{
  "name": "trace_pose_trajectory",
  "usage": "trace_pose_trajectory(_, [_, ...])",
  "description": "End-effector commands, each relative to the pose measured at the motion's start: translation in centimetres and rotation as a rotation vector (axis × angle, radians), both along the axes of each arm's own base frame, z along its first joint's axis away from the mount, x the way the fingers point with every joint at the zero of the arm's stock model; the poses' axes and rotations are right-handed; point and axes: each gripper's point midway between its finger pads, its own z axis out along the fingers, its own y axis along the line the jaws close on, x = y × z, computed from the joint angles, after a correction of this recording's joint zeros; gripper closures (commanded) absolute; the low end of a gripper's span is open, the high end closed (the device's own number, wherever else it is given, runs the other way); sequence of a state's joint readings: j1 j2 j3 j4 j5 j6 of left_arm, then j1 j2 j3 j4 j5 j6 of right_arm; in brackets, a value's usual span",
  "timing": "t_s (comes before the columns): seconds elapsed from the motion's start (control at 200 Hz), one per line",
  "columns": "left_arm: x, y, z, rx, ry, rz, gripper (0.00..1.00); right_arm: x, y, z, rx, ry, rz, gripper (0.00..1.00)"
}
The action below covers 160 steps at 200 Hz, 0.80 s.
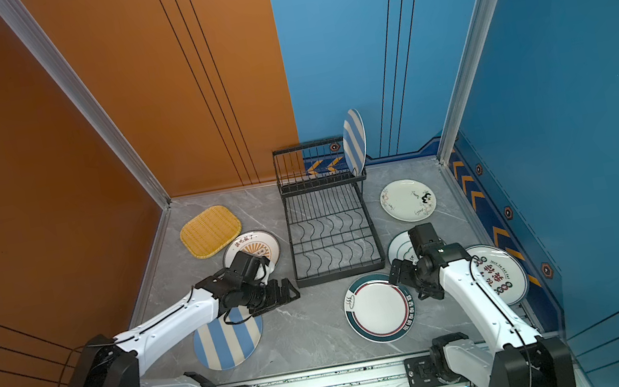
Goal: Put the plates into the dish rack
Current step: 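Release the striped plate and move right gripper to the green-rimmed plate, then push the green-rimmed plate toward the left gripper with right gripper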
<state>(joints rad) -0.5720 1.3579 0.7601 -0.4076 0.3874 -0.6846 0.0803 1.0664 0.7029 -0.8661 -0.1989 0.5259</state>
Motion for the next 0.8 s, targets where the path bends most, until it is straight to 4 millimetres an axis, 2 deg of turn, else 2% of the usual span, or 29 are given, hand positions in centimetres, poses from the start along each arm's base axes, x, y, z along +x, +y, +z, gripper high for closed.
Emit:
trace_pose_trajectory(0.0, [-0.5,-0.6,0.3,-0.018,-0.005,-0.038,0.02,0.6,0.6,-0.8,0.06,-0.031,-0.033,0.0])
trace_pose_trajectory(0.22, [-1.0,-0.9,0.0,-0.015,-0.001,-0.053,0.02,1.6,1.5,-2.7,0.101,-0.02,-0.009,0.0])
trace_pose_trajectory(0.405, [-1.2,-0.9,-0.1,-0.014,-0.005,-0.046,0.02,2.6,2.9,-3.4,0.132,-0.02,0.05,0.0])
trace_pose_trajectory(0.796, [-2.2,-0.7,-0.5,-0.006,-0.007,-0.025,0.02,1.9,9.5,-4.0,0.263,-0.006,0.263,0.03])
